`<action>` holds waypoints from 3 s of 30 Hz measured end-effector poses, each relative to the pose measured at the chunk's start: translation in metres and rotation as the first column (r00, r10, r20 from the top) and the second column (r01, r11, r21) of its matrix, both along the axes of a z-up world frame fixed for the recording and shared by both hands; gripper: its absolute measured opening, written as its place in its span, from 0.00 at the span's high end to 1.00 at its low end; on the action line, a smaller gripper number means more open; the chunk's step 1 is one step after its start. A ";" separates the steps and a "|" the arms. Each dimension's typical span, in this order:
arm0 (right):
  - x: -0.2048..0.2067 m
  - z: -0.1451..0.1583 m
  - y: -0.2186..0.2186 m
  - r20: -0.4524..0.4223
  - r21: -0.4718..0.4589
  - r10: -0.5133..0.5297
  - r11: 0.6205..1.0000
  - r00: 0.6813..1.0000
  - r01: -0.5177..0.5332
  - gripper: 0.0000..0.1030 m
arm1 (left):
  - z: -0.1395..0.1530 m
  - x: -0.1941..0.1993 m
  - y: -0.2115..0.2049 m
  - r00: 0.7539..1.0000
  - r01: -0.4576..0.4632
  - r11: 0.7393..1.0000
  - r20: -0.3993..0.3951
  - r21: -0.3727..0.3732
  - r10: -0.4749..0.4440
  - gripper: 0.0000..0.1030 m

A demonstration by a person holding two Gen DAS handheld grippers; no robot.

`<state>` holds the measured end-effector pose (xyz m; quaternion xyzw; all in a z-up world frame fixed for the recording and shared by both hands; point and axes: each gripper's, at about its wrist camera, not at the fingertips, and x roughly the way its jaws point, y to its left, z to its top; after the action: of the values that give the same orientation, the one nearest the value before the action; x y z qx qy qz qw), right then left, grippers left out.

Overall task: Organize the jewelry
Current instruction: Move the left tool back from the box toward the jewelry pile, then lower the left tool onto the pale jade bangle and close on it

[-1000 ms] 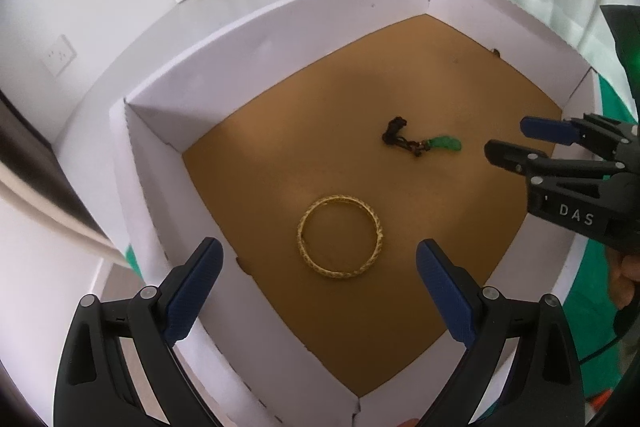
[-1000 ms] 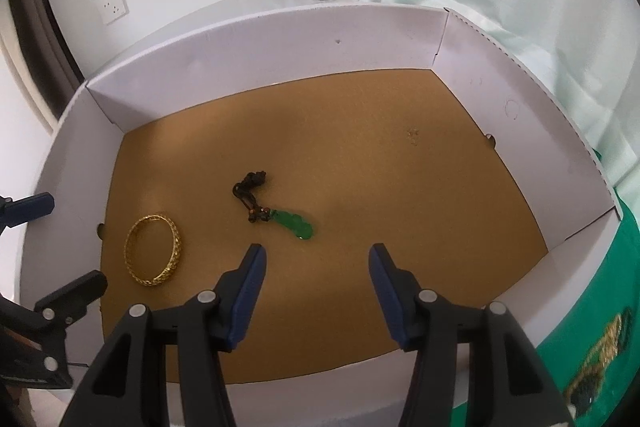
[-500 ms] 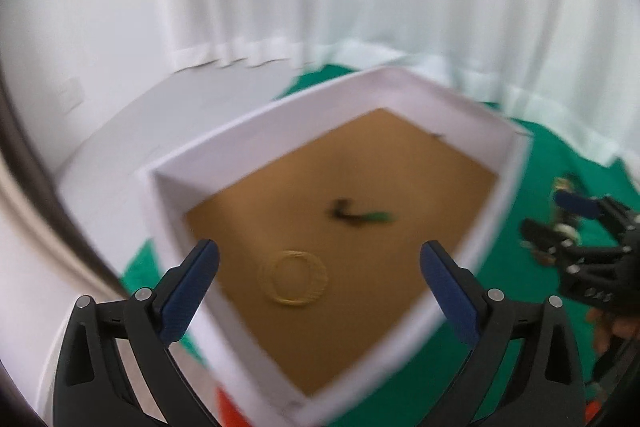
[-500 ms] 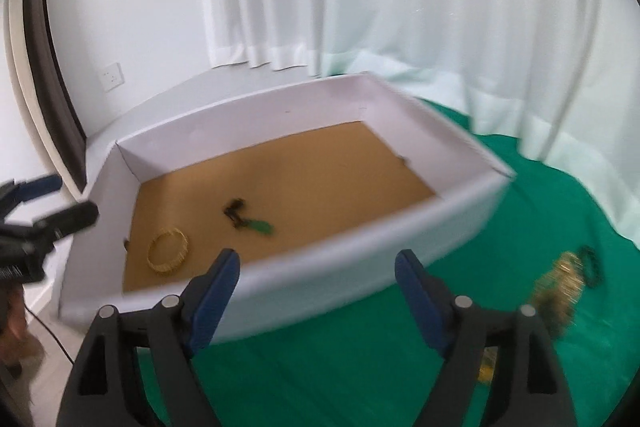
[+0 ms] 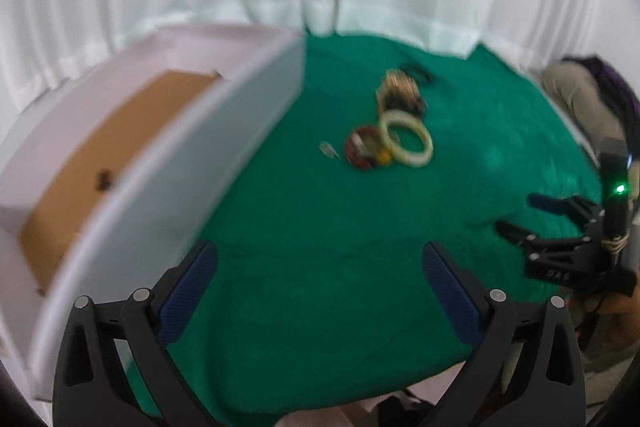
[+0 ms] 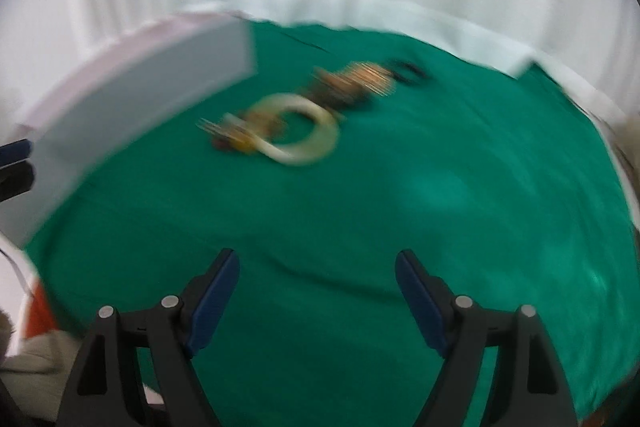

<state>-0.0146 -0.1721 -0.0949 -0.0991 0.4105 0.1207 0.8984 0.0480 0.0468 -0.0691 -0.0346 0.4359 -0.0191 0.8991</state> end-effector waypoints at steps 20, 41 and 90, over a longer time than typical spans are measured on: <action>-0.004 -0.033 -0.050 0.016 0.026 -0.140 0.990 0.990 0.139 0.14 | -0.079 0.021 -0.019 0.992 -0.036 0.997 -0.118 0.070 0.044 0.00; -0.007 -0.032 -0.050 -0.010 0.019 -0.153 0.988 0.988 0.154 0.14 | -0.079 0.020 -0.020 0.990 -0.023 0.997 -0.137 0.080 0.034 0.00; -0.037 -0.009 -0.080 -0.008 0.165 -0.177 0.971 0.984 0.176 0.14 | -0.063 0.199 -0.127 0.918 0.336 0.933 -0.264 0.128 -0.294 0.01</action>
<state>-0.0514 -0.2521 -0.1037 0.0120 0.4032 0.0734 0.9121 0.2466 -0.0799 -0.1317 0.1115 0.5415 -0.1222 0.8243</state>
